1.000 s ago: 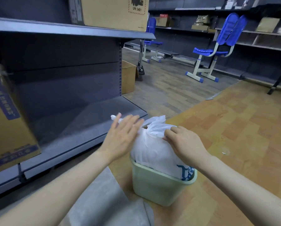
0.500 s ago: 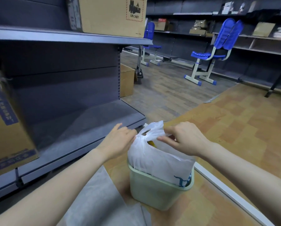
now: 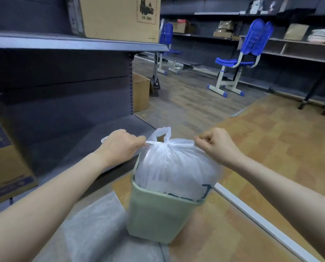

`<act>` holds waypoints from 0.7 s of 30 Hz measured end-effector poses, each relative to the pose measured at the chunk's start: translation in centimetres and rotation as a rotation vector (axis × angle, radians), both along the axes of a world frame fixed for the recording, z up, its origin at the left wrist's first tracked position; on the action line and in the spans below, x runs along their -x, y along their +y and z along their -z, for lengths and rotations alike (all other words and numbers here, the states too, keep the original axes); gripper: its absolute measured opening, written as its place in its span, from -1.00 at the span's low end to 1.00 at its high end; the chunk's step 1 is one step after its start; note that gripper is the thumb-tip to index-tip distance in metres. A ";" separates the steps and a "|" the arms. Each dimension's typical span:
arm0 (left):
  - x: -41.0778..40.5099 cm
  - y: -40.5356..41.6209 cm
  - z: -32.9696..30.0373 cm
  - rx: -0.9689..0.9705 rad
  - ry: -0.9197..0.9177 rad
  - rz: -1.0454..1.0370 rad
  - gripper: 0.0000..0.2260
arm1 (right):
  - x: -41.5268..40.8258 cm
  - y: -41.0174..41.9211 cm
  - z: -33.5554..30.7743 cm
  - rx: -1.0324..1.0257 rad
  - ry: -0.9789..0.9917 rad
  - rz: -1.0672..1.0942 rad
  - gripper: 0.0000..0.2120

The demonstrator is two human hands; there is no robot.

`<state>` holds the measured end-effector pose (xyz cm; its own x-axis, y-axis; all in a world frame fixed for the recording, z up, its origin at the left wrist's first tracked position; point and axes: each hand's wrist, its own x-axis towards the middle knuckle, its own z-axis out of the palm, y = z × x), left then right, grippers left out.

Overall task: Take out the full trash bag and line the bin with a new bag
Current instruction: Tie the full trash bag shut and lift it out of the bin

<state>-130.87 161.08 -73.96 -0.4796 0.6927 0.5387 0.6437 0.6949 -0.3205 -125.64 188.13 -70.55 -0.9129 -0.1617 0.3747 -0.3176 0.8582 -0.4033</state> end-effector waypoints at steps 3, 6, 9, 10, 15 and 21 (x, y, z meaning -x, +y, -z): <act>-0.1 -1.3 0.4 0.006 0.026 0.041 -0.73 | -0.2 -0.9 0.3 0.020 -0.048 -0.048 -0.50; -1.5 -3.1 1.8 0.036 0.002 0.024 -0.71 | -1.4 -1.7 2.2 0.109 -0.135 -0.055 -0.47; -2.1 -4.9 2.8 0.026 0.043 0.006 -0.64 | -1.5 -3.2 2.4 0.055 -0.112 -0.098 -0.47; -2.4 -5.2 3.2 -0.001 0.044 0.015 -0.58 | -1.6 -3.5 2.5 0.059 -0.115 -0.104 -0.46; -4.7 -6.1 5.3 0.035 0.093 0.094 -0.60 | -2.8 -3.8 4.1 -0.114 -0.157 -0.108 -0.47; -4.9 -7.4 4.7 -0.026 0.191 0.000 -0.67 | -3.2 -6.1 2.2 -0.478 -0.136 -0.113 -0.75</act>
